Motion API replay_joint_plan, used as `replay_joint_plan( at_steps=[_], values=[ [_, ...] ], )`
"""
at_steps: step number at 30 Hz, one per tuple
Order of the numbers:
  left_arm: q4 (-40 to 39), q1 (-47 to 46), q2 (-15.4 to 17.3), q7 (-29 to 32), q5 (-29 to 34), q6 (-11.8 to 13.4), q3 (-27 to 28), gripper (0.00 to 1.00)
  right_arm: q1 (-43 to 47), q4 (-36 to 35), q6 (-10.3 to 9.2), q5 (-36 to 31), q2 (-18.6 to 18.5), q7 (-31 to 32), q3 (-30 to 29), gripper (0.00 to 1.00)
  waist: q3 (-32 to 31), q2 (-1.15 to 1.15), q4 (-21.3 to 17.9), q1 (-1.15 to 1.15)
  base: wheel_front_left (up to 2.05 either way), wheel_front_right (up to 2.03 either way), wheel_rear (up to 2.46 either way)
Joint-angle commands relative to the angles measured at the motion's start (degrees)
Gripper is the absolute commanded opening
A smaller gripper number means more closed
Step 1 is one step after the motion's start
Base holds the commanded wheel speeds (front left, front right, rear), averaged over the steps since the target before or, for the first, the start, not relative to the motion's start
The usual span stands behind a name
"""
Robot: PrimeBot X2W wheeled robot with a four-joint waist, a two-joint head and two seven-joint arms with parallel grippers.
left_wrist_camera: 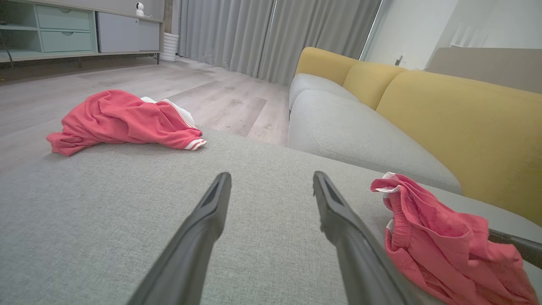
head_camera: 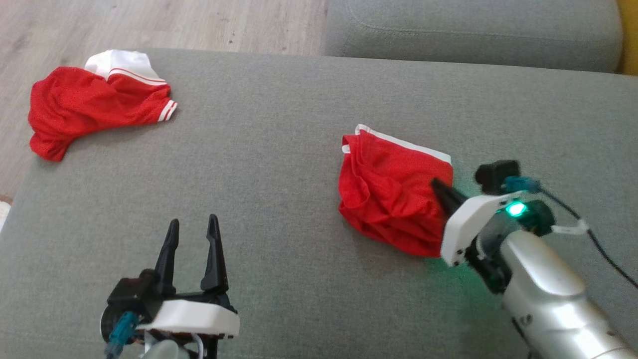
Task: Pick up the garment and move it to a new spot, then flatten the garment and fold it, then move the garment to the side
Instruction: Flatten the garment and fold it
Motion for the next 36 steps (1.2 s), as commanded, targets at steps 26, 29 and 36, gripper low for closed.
replay_joint_plan(
  at_steps=[26, 29, 36],
  values=[
    [-0.64, -3.34, 0.54, -0.55, 0.01, 0.25, 3.36, 1.0, -5.39, -0.89, 0.37, 8.93, 7.21, -3.11, 22.48, 0.08, 1.17, 0.0, 1.39, 0.0, 0.0, 0.0, 0.0],
    [-0.27, -3.43, 0.54, -0.64, 0.21, -0.1, 3.72, 1.0, -6.42, -0.27, 0.37, 9.0, 7.19, -6.89, 21.68, 0.6, 0.48, 0.0, 0.39, 0.0, 0.0, 0.0, 0.0],
    [0.9, -3.87, 0.46, -0.79, 0.99, -1.75, 4.3, 1.0, -6.12, 1.52, 0.37, 8.52, 6.4, -14.74, 14.74, 1.0, -2.16, 0.0, -2.74, 0.0, 0.0, 0.0, 0.0]
  ],
)
